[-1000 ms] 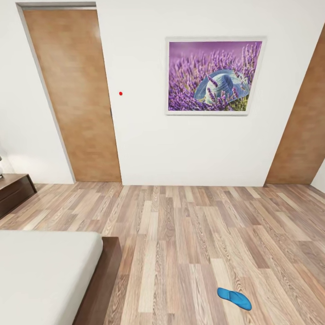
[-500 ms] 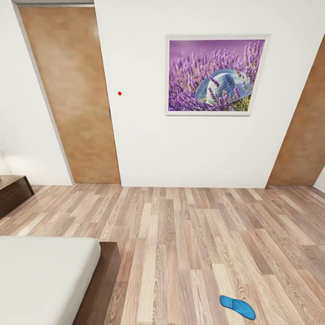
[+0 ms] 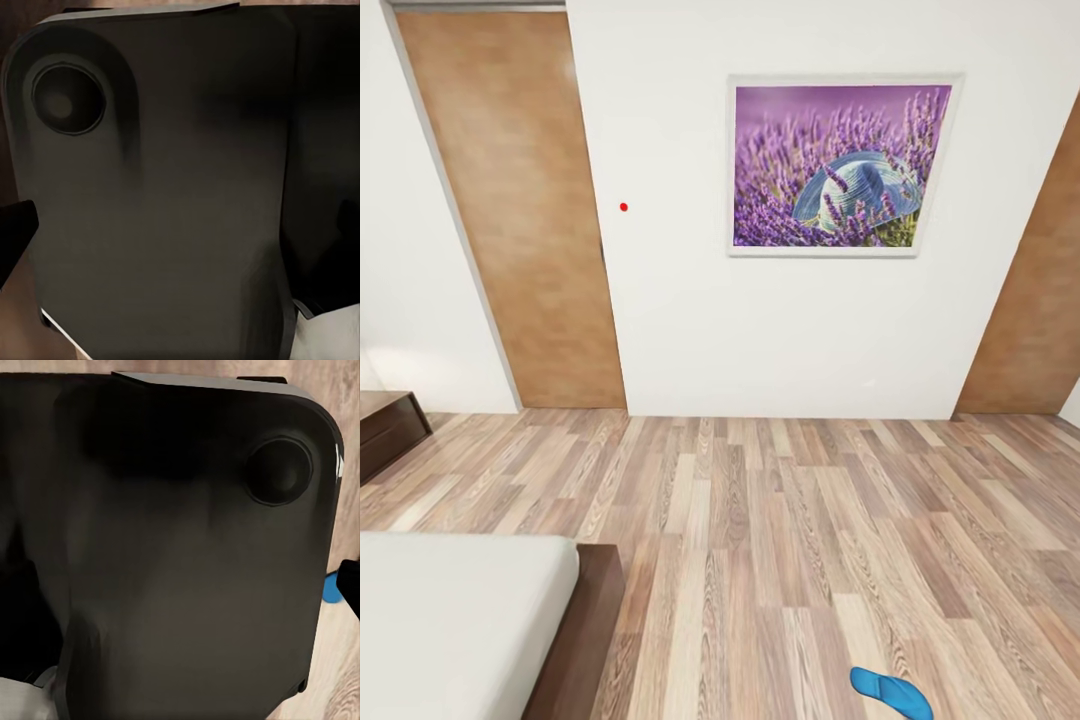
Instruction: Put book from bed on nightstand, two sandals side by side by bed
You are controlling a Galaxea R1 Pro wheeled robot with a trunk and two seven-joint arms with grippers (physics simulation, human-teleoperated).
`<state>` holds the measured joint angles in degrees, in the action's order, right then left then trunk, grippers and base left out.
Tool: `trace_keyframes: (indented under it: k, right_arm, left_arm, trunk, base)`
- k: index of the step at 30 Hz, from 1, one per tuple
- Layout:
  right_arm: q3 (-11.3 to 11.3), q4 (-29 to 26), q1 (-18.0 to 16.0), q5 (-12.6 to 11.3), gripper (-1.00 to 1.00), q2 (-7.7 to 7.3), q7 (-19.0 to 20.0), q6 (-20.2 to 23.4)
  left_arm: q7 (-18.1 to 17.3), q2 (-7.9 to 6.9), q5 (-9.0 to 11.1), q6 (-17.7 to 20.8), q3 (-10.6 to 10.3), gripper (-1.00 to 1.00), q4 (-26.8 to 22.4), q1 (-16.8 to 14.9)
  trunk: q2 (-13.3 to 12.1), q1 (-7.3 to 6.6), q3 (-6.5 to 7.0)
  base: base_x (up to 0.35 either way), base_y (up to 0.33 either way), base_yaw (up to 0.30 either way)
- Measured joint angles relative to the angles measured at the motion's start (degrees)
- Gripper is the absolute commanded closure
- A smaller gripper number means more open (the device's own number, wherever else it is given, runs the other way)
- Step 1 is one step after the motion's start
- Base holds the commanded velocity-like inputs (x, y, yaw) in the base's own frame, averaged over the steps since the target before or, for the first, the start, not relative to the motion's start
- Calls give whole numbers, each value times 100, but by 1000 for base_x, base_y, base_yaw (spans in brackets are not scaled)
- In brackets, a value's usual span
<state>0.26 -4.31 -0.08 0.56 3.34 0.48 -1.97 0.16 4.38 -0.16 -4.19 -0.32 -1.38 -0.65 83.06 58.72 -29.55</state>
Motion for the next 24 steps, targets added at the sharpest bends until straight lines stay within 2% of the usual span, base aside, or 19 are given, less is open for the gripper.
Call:
trace_keyframes:
  k: [24]
  right_arm:
    - [0, 1, 0, 0, -100, 0, 0, 0]
  left_arm:
    - [0, 1, 0, 0, 0, -100, 1, -1]
  trunk:
    - [0, 0, 0]
  base:
    - [132, 0, 0]
